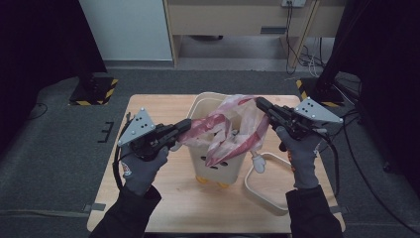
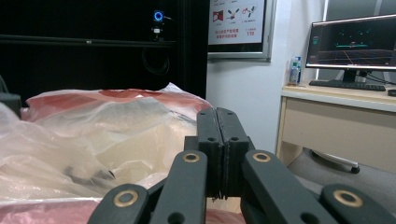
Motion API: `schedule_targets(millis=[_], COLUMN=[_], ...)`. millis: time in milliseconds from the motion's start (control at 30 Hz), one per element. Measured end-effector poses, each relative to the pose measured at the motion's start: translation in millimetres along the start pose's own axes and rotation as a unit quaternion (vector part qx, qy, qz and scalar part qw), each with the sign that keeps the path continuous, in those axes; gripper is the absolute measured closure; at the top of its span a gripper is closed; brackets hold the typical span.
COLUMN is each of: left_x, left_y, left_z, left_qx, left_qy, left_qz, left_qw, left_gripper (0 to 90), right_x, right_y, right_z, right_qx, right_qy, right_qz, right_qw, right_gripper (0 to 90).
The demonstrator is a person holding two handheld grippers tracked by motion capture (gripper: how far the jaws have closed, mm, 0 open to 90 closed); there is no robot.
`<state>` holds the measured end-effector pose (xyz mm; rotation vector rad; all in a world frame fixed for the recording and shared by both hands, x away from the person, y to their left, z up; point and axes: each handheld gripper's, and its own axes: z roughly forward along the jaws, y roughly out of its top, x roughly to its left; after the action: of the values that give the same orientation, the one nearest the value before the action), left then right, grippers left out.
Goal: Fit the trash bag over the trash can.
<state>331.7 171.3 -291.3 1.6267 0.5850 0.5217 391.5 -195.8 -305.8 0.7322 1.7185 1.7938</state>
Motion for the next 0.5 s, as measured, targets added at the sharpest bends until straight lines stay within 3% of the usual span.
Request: schedule_targets(millis=[67, 233, 333, 500], left_x=[2.6, 14.1, 21.0, 34.3], left_y=[2.4, 4.6, 2.1, -3.9], left_z=[-2.0, -0.7, 8.5, 23.7], left_qx=[-0.002, -0.003, 0.008, 0.027], left_qy=[0.024, 0.060, 0.072, 0.073], left_qz=[0.016, 0.023, 0.021, 0.010], left_qw=[0.9996, 0.9979, 0.9972, 0.9969], left_gripper=[90.0, 90.0, 90.0, 90.0], right_x=[0.1, -0.5, -4.0, -11.0], right_y=[0.2, -1.1, -6.2, -8.7], right_z=[0.5, 7.7, 17.9, 26.2], right_qx=[0.001, 0.011, 0.030, 0.044], right_qy=[0.001, 0.002, -0.003, -0.007], right_qz=[-0.002, -0.002, -0.006, -0.004], right_qw=[1.0000, 0.9999, 0.9995, 0.9990], right_gripper=[89.1, 88.6, 88.6, 88.7])
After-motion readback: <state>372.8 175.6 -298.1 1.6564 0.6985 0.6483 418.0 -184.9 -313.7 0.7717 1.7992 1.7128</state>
